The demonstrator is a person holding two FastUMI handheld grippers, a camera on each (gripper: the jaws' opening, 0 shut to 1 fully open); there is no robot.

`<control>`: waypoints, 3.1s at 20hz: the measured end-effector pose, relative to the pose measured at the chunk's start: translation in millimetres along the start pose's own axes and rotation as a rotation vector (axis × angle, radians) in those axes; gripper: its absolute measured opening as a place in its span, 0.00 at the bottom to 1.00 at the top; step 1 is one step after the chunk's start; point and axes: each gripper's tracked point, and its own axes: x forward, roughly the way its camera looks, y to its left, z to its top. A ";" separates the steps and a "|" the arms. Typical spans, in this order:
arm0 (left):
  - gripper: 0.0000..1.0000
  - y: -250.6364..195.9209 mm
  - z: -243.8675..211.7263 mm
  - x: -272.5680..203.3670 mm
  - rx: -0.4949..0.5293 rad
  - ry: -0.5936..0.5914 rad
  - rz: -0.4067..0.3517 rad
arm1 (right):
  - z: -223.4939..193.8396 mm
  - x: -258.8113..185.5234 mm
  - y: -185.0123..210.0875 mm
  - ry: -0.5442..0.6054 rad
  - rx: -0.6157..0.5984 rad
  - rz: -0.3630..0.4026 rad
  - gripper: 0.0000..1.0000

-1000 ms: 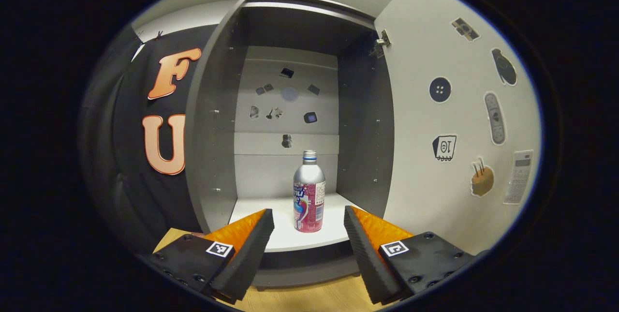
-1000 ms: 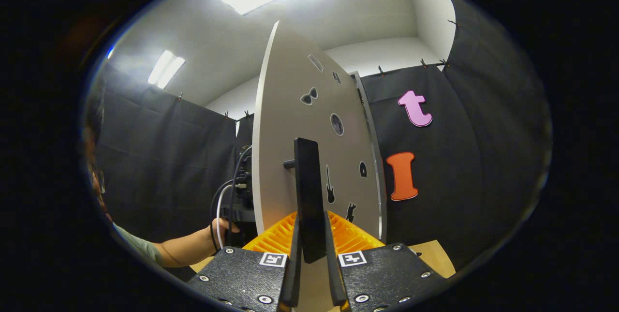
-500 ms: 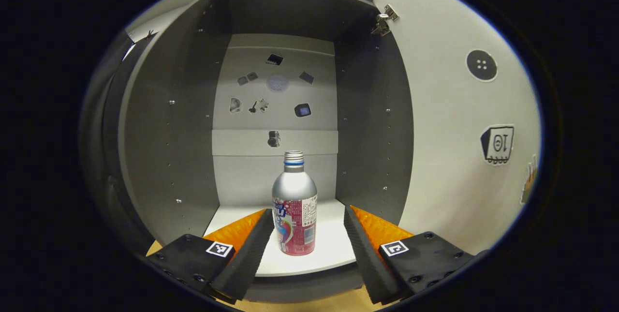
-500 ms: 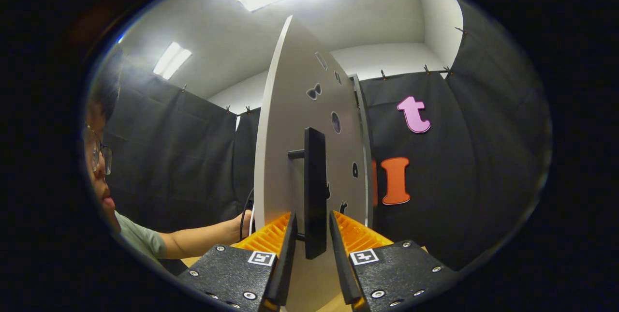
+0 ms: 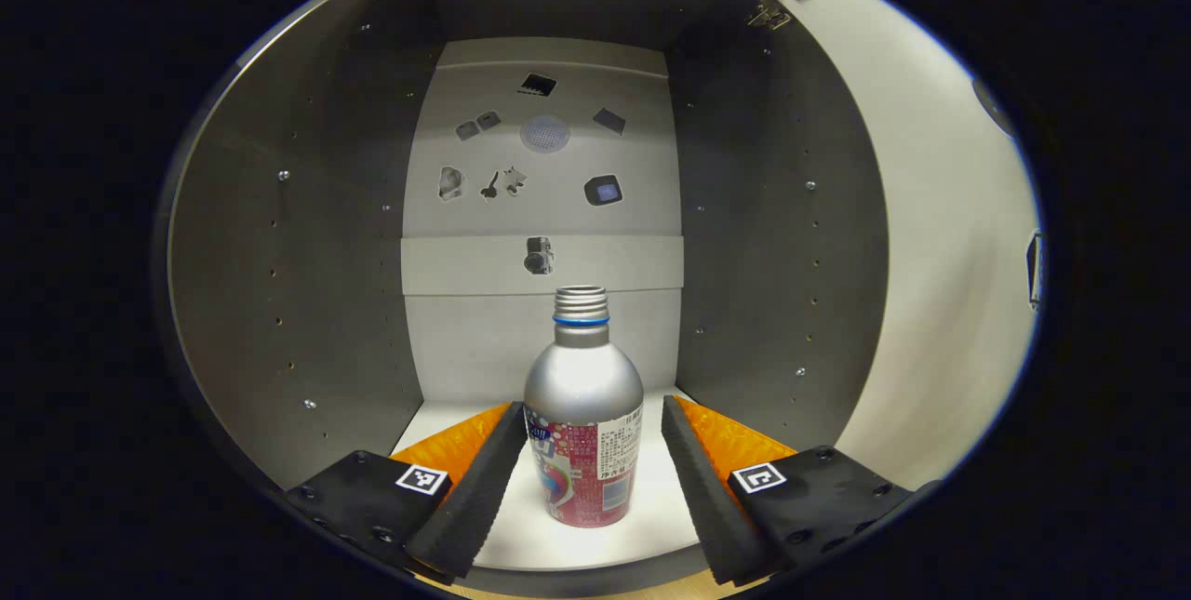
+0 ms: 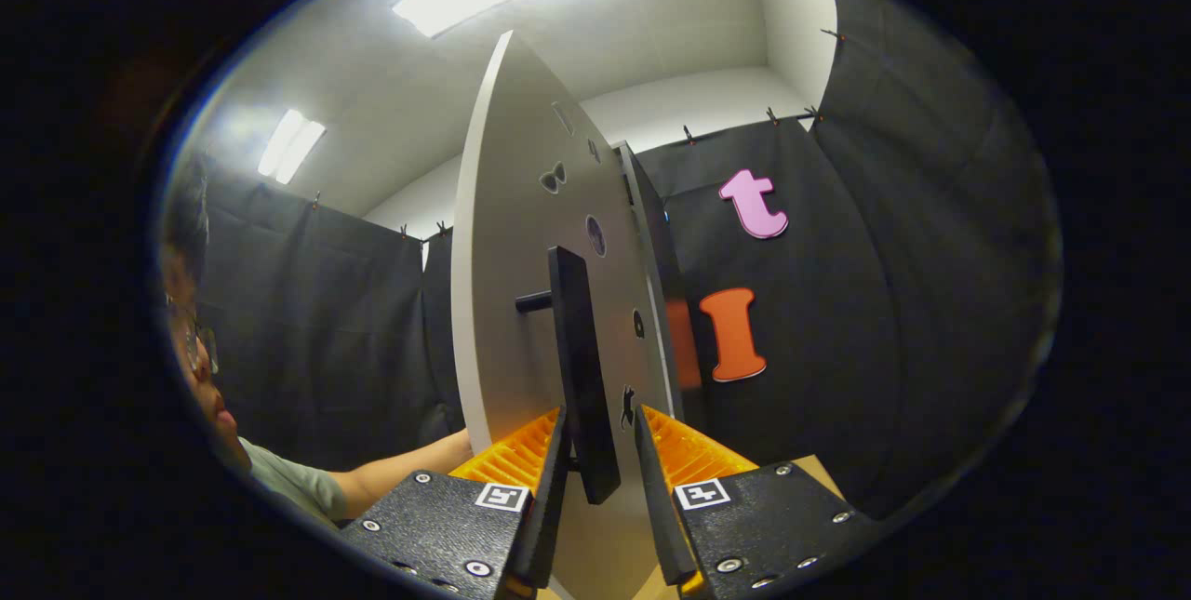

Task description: Open the cabinet door with the right hand, grasp the bottle in the cabinet with the left hand and place it on the coaster, then close the cabinet door with the right hand.

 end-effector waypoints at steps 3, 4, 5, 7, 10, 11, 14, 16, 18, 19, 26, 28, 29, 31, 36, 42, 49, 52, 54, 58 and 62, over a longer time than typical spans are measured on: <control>0.96 3.9 -9.0 17.5 -0.018 0.021 0.011 | 4.0 -2.3 -4.0 -0.003 0.025 0.002 0.43; 0.96 3.7 -11.1 20.8 -0.023 0.019 0.007 | 2.8 -4.1 -4.1 0.001 0.030 0.001 0.38; 0.96 4.0 -12.6 24.5 -0.029 0.018 0.005 | 2.0 -2.0 -7.4 0.007 0.034 0.001 0.45; 0.94 5.5 -15.6 26.2 -0.047 0.016 -0.005 | 2.3 0.1 -8.6 0.014 0.018 -0.005 0.48; 0.87 11.5 -11.7 19.6 -0.085 -0.007 -0.003 | 4.3 -2.5 -12.0 0.003 -0.049 -0.028 0.54; 0.87 13.8 -10.9 16.6 -0.091 -0.010 0.003 | 5.8 -3.6 -13.1 -0.001 -0.072 -0.035 0.58; 0.86 26.5 -6.5 -3.8 -0.065 -0.021 0.022 | 6.3 -6.7 -14.6 -0.012 -0.146 -0.068 0.55; 0.86 31.3 -4.6 -20.5 -0.049 -0.029 0.025 | 8.0 -7.5 -15.2 -0.026 -0.194 -0.091 0.62; 0.84 35.3 -4.2 -40.8 -0.032 -0.030 0.027 | 12.0 -8.1 -16.7 -0.042 -0.239 -0.114 0.63; 0.86 38.7 -2.8 -51.0 -0.017 -0.035 0.033 | 11.9 -9.6 -17.8 -0.046 -0.262 -0.127 0.63; 0.84 54.1 -3.5 -116.0 -0.011 -0.051 0.024 | 14.0 -15.0 -19.1 -0.068 -0.328 -0.179 0.63; 0.84 60.6 -6.1 -133.3 -0.015 -0.064 0.020 | 14.1 -18.8 -18.2 -0.071 -0.347 -0.173 0.63; 0.87 63.5 -7.6 -143.3 -0.022 -0.068 0.014 | 15.4 -19.9 -19.1 -0.076 -0.358 -0.172 0.65; 0.87 71.1 -11.1 -159.6 -0.031 -0.078 0.010 | 15.0 -19.7 -20.3 -0.077 -0.360 -0.176 0.68; 0.86 96.4 -20.5 -194.3 -0.040 -0.092 0.013 | 14.8 -24.6 -21.4 -0.066 -0.351 -0.182 0.69; 0.87 128.9 -43.0 -230.6 -0.045 -0.096 0.034 | 20.3 -31.7 -21.4 -0.098 -0.311 -0.185 0.73; 0.85 160.5 -76.4 -265.2 -0.002 -0.102 0.085 | 18.1 -39.5 -13.9 -0.117 -0.288 -0.187 0.73; 0.84 169.4 -89.7 -277.5 0.020 -0.109 0.097 | 18.9 -40.4 -13.8 -0.126 -0.282 -0.194 0.73; 0.85 172.0 -101.7 -283.4 0.040 -0.109 0.103 | 19.0 -41.5 -13.7 -0.132 -0.268 -0.200 0.73; 0.84 175.3 -120.6 -294.7 0.084 -0.117 0.117 | 19.7 -41.4 -13.4 -0.146 -0.247 -0.211 0.73; 0.86 168.9 -142.8 -305.2 0.114 -0.135 0.103 | 19.8 -39.8 -17.5 -0.143 -0.261 -0.240 0.73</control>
